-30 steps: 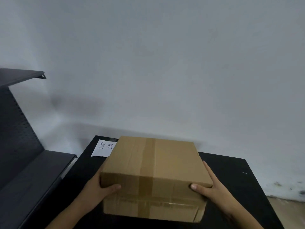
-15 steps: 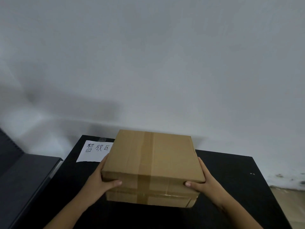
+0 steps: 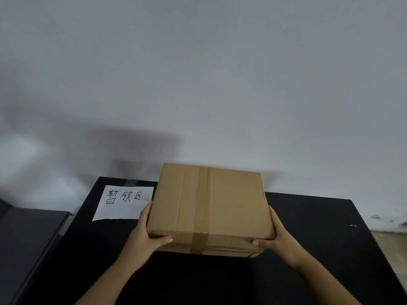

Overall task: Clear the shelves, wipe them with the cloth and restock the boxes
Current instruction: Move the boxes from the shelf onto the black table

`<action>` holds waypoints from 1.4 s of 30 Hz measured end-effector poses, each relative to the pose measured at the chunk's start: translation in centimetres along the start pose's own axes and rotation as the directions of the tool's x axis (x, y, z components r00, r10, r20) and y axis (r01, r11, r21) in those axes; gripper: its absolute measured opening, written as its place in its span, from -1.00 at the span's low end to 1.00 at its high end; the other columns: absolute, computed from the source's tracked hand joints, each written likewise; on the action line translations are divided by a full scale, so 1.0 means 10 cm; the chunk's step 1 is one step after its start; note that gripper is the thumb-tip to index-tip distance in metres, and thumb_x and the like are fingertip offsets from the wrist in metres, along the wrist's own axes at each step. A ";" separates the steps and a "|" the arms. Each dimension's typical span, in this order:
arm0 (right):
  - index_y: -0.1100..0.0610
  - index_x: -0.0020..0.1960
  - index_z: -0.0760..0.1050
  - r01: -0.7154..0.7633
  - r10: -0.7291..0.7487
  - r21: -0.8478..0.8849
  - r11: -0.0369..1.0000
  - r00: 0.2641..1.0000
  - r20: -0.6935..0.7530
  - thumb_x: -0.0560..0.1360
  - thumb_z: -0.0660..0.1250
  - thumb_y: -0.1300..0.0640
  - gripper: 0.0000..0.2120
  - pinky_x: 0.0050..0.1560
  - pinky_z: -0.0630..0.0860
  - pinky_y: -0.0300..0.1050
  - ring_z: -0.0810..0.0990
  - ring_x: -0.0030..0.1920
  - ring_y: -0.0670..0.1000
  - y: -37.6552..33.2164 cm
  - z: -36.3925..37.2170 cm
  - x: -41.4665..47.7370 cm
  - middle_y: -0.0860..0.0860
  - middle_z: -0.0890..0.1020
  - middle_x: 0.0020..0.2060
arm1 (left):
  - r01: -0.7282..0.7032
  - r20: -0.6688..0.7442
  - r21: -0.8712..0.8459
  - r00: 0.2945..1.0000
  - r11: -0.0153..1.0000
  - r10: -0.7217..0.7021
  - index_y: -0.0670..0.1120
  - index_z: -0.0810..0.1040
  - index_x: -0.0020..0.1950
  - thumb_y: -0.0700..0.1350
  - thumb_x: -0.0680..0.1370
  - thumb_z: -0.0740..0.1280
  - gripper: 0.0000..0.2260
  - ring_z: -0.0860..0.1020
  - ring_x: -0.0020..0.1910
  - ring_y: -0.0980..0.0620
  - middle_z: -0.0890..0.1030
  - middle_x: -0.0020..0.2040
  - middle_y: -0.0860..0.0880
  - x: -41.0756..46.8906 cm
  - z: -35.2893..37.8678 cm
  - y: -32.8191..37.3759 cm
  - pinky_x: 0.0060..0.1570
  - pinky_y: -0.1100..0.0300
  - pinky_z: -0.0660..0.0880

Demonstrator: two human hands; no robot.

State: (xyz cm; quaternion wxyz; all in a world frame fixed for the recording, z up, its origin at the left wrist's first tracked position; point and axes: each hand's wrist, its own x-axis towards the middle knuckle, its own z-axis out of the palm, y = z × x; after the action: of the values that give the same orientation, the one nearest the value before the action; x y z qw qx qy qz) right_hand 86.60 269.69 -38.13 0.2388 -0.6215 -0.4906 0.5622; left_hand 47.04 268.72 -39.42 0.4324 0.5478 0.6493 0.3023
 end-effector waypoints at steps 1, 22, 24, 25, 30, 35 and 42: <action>-0.43 0.55 -0.11 -0.001 0.001 -0.005 1.000 1.000 -0.003 0.31 0.66 0.10 0.19 0.12 0.51 -0.17 0.42 0.32 -0.10 0.04 0.01 0.05 -0.26 0.33 0.39 | -0.001 -0.001 0.000 1.000 1.000 0.001 0.41 -0.08 0.50 -0.02 0.32 0.64 0.07 0.34 0.30 0.06 0.24 0.38 0.19 0.04 0.01 -0.03 0.38 -0.15 0.40; -0.21 0.64 -0.08 -0.086 0.078 -0.133 0.987 0.995 -0.062 0.26 0.63 -0.26 0.19 0.45 0.37 0.09 0.31 0.51 0.02 -0.21 -0.06 0.27 -0.09 0.23 0.58 | 0.026 0.155 0.085 0.987 0.996 -0.039 0.50 -0.14 0.46 0.33 0.18 0.60 0.11 0.34 0.48 0.03 0.28 0.53 0.14 0.29 -0.21 -0.31 0.45 -0.18 0.33; -0.18 0.64 0.00 -0.071 0.048 -0.213 0.974 0.993 -0.111 0.27 0.57 -0.33 0.13 0.48 0.29 0.13 0.24 0.56 0.04 -0.33 -0.12 0.24 -0.06 0.21 0.60 | 0.023 0.122 0.146 0.992 0.989 -0.041 0.38 -0.12 0.56 0.35 0.20 0.58 0.15 0.27 0.53 0.03 0.21 0.59 0.12 0.29 -0.34 -0.27 0.47 -0.20 0.28; -0.16 0.64 0.03 -0.061 0.030 -0.255 0.965 0.992 -0.122 0.29 0.54 -0.34 0.09 0.48 0.27 0.13 0.22 0.57 0.05 -0.42 -0.12 0.22 -0.05 0.21 0.60 | 0.014 0.096 0.176 0.995 0.984 -0.031 0.34 -0.11 0.59 0.38 0.19 0.56 0.15 0.25 0.54 0.04 0.18 0.61 0.12 0.28 -0.41 -0.22 0.46 -0.21 0.28; -0.14 0.61 0.11 0.029 -0.084 -0.433 0.901 0.991 -0.108 0.41 0.44 -0.31 -0.10 0.46 0.31 0.13 0.27 0.53 0.05 -0.82 0.00 0.10 -0.07 0.22 0.58 | -0.043 -0.040 0.296 0.998 0.954 0.057 0.25 0.07 0.59 0.31 0.35 0.49 -0.07 0.30 0.48 0.11 0.30 0.53 0.13 0.10 -0.80 0.01 0.39 -0.14 0.35; -0.16 0.58 0.18 0.133 -0.199 -0.609 0.782 0.979 -0.041 0.43 0.25 -0.42 -0.20 0.48 0.29 0.04 0.30 0.52 0.00 -1.19 0.36 0.01 -0.10 0.24 0.58 | -0.067 -0.128 0.335 0.985 0.940 0.116 0.39 0.15 0.47 0.41 0.37 0.39 -0.27 0.42 0.27 0.17 0.41 0.27 0.24 -0.17 -1.29 0.12 0.20 0.04 0.53; -0.12 0.55 0.28 0.363 -0.342 -0.693 0.623 0.923 0.176 0.49 0.18 -0.40 -0.29 0.48 0.24 -0.15 0.30 0.52 -0.06 -1.82 1.00 -0.12 -0.12 0.29 0.55 | -0.028 -0.320 0.316 0.938 0.948 0.134 0.28 0.31 0.48 0.46 0.41 0.30 -0.32 0.46 0.33 0.14 0.42 0.40 0.25 -0.97 -1.89 0.39 0.32 -0.04 0.49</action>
State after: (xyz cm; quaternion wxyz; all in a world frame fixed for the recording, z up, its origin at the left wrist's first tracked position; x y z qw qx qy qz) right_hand 71.20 273.44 -24.69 0.0777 -0.5487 -0.7847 0.2777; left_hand 32.13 261.62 -25.44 0.2115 0.5749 0.7293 0.3048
